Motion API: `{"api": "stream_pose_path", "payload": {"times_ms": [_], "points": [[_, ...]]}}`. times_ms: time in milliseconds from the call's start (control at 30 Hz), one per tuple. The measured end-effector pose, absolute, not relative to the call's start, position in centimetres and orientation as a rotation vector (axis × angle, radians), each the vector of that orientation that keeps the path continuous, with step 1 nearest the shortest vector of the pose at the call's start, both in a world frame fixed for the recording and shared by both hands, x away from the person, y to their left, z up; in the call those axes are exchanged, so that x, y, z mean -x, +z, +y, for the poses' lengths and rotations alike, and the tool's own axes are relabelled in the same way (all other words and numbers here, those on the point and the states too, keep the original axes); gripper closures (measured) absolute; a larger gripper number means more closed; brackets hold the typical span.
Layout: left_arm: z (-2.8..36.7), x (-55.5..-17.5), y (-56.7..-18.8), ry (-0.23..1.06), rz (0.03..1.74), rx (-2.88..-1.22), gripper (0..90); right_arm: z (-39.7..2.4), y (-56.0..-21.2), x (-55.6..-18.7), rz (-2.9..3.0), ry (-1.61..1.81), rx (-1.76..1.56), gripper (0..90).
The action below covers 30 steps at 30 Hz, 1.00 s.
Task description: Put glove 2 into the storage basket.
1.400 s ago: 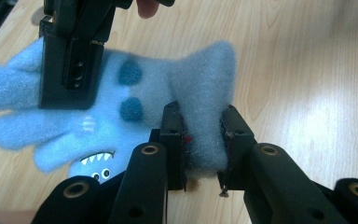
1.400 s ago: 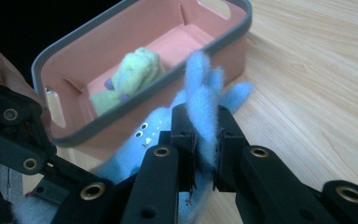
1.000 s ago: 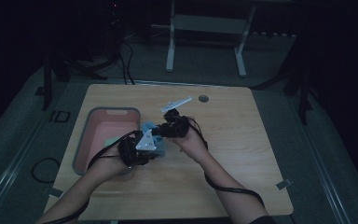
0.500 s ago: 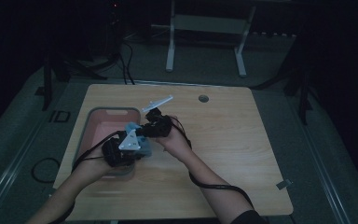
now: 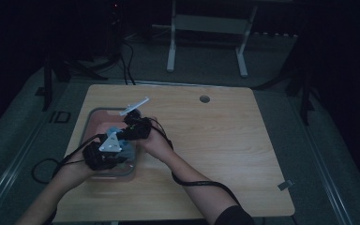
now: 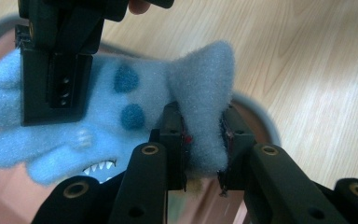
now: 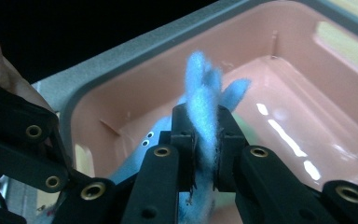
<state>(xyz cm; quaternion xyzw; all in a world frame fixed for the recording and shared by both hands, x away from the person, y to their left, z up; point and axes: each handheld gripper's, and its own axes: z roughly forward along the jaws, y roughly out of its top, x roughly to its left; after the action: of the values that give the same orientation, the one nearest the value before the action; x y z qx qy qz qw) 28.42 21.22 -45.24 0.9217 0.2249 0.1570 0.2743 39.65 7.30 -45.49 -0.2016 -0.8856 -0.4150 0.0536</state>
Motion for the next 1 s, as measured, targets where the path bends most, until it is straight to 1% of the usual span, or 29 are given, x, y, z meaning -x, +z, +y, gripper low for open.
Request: {"api": "stream_pose_path", "payload": {"times_ms": [233,600,733,833,900,1000], "points": [[23.3,-28.0,-45.9,0.408,0.659,-2.477,75.8,8.8,-46.5,-39.8,-2.662,-1.251,0.615,81.8],[22.8,-29.6,-48.2,0.364,0.679,-2.535,75.5,9.5,-48.9,-40.6,-2.711,-1.178,0.659,81.5],[22.7,-30.1,-48.8,0.369,0.685,-2.545,75.2,9.6,-49.6,-40.9,-2.734,-1.142,0.683,81.0],[22.6,-30.3,-48.9,0.355,0.696,-2.553,74.8,9.7,-49.6,-41.1,-2.746,-1.132,0.681,79.7],[22.6,-30.5,-49.0,0.343,0.702,-2.559,73.7,9.8,-49.6,-41.1,-2.751,-1.116,0.677,76.9],[22.6,-30.7,-49.1,0.321,0.728,-2.548,69.1,9.9,-49.6,-41.2,-2.762,-1.112,0.682,69.6]]}}
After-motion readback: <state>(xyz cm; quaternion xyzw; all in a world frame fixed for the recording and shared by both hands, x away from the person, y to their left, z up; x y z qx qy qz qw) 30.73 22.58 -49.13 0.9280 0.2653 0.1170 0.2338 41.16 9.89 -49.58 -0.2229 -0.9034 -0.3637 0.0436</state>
